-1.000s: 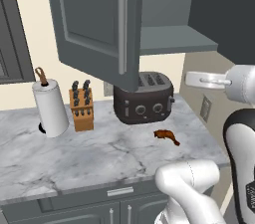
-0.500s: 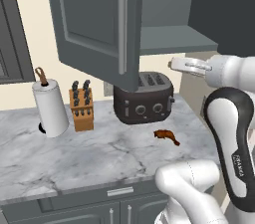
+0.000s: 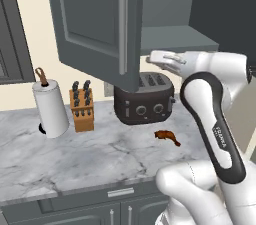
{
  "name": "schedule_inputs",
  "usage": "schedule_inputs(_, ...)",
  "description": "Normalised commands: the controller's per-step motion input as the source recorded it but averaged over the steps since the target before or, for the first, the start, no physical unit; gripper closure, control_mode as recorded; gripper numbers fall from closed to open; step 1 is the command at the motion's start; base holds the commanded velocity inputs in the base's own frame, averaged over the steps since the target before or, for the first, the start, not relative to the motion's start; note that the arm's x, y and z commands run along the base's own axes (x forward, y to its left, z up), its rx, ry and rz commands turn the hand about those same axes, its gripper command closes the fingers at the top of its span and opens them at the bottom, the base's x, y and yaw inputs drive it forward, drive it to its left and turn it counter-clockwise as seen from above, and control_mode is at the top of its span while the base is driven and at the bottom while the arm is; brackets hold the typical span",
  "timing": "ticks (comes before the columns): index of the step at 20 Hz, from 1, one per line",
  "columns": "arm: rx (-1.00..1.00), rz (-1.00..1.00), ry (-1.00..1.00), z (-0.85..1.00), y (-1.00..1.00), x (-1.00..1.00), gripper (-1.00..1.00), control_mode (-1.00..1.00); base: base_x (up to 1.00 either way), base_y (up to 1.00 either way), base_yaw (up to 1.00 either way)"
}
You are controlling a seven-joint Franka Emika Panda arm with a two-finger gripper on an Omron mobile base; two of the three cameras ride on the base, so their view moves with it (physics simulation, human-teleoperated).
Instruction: Retrieve the tupperware from the cabinet, then place the raw meat into the tupperware to avoid contamination.
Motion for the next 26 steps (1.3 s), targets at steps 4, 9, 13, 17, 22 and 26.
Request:
schedule_inputs(4, 0.06, 0.15, 0.09, -0.13, 0.49, 0.48, -1.00, -1.00, 0.00, 0.00, 0.00)
schedule_inputs(9, 0.02, 0.17, 0.12, -0.22, 0.62, 0.33, -1.00, -1.00, 0.00, 0.00, 0.00)
schedule_inputs(13, 0.01, 0.18, 0.10, -0.22, 0.71, 0.22, -1.00, -1.00, 0.00, 0.00, 0.00)
schedule_inputs(17, 0.00, 0.16, 0.06, -0.22, 0.85, 0.19, -1.00, -1.00, 0.00, 0.00, 0.00)
schedule_inputs(22, 0.00, 0.13, 0.01, -0.26, 0.94, 0.17, -1.00, -1.00, 0.00, 0.00, 0.00)
schedule_inputs(26, 0.00, 0.09, 0.00, -0.30, 1.00, 0.19, -1.00, -1.00, 0.00, 0.00, 0.00)
